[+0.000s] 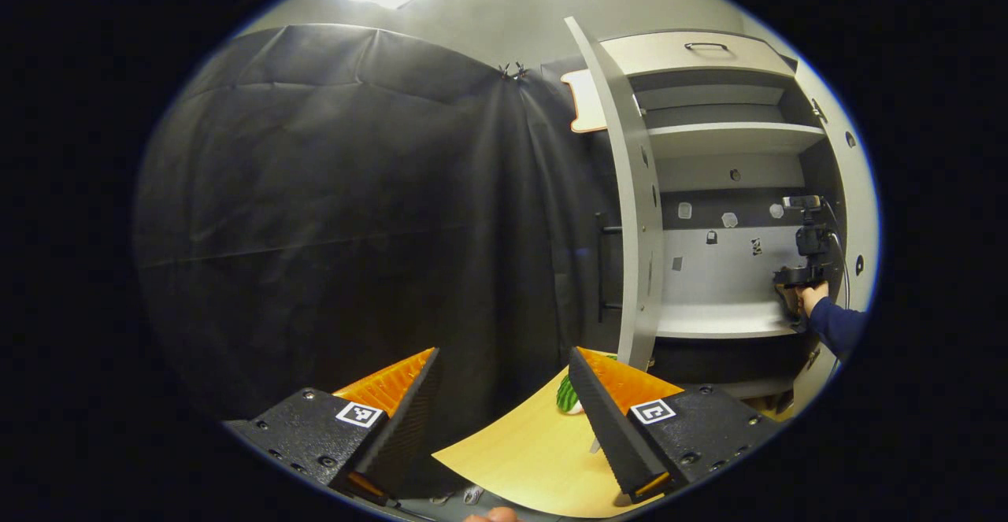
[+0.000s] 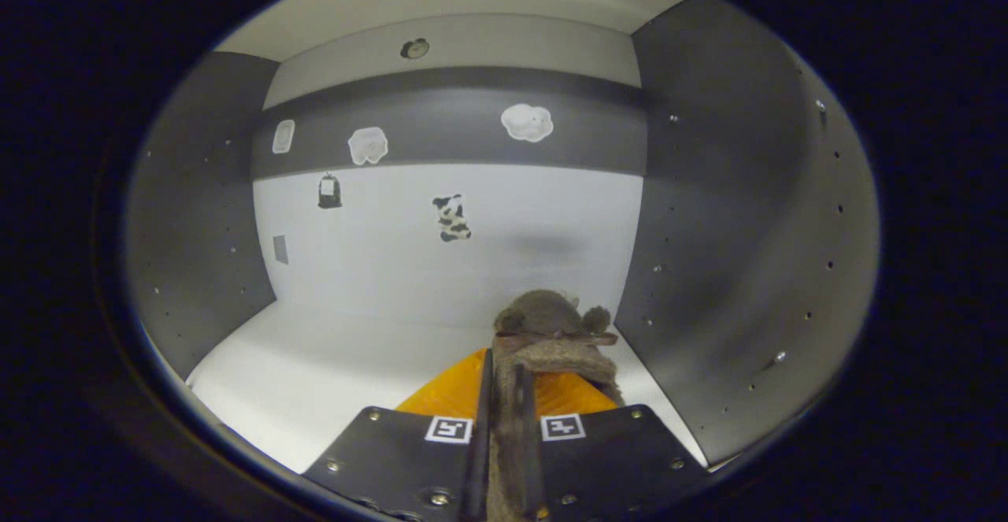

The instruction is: Grab one shoe with the right hand and put it into the shoe cabinet, grab the other shoe with the left hand and put it into the shoe cabinet; then close the right door with the right hand and the left door with the left hand.

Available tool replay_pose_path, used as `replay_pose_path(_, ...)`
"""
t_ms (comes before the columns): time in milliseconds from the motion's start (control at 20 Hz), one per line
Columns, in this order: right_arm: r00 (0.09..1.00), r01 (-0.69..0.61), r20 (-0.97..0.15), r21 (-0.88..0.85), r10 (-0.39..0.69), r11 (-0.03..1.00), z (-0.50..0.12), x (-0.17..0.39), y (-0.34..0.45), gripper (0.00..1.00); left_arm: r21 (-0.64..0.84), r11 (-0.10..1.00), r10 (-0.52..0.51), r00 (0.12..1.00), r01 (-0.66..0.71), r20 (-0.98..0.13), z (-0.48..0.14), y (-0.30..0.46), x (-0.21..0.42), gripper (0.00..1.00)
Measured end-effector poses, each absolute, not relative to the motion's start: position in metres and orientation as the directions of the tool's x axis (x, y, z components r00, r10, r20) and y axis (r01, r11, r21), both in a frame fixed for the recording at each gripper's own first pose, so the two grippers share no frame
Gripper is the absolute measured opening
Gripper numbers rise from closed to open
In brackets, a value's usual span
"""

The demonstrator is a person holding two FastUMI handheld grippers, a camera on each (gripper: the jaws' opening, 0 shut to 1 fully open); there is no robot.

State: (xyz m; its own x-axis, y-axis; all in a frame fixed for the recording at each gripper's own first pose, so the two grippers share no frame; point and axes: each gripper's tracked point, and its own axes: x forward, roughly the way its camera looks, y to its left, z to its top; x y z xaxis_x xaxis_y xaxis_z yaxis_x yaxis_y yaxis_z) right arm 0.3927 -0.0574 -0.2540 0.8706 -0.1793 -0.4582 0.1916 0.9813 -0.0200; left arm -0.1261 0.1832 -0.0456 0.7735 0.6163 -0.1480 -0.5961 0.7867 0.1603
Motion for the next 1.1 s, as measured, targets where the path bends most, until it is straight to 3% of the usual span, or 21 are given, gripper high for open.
replay_pose_path(50, 0.876, 0.18, -0.453, -0.011, -0.165, 0.984, -0.252, 0.392, -0.053, 0.24, 0.159, 0.792, 0.61, 0.779, -0.59, -0.146, -0.045, 0.181, -0.125, 0.99)
replay_pose_path(200, 0.877, 0.146, -0.46, -0.013, -0.135, 0.989, -0.248, 0.377, -0.041, 0.8, 0.157, 0.81, 0.586, 0.798, -0.566, -0.145, -0.046, 0.176, -0.121, 0.98)
replay_pose_path(250, 0.878, 0.13, -0.462, -0.015, -0.122, 0.991, -0.245, 0.367, -0.035, 0.87, 0.156, 0.816, 0.576, 0.805, -0.556, -0.144, -0.046, 0.174, -0.12, 0.98)
replay_pose_path(450, 0.922, 0.093, -0.372, -0.048, -0.104, 0.995, -0.2, 0.327, -0.023, 0.84, 0.131, 0.866, 0.498, 0.853, -0.482, -0.157, -0.052, 0.158, -0.109, 0.98)
replay_pose_path(800, 0.985, 0.074, -0.153, -0.013, -0.075, 0.997, -0.063, 0.24, -0.017, 0.86, 0.092, 0.956, 0.292, 0.933, -0.278, -0.211, -0.08, 0.117, -0.085, 1.0)
replay_pose_path(1100, 0.996, 0.029, -0.08, 0.022, -0.027, 0.999, 0.024, 0.144, -0.018, 0.84, 0.079, 0.997, 0.038, 0.915, -0.006, -0.402, -0.167, 0.057, -0.063, 0.99)
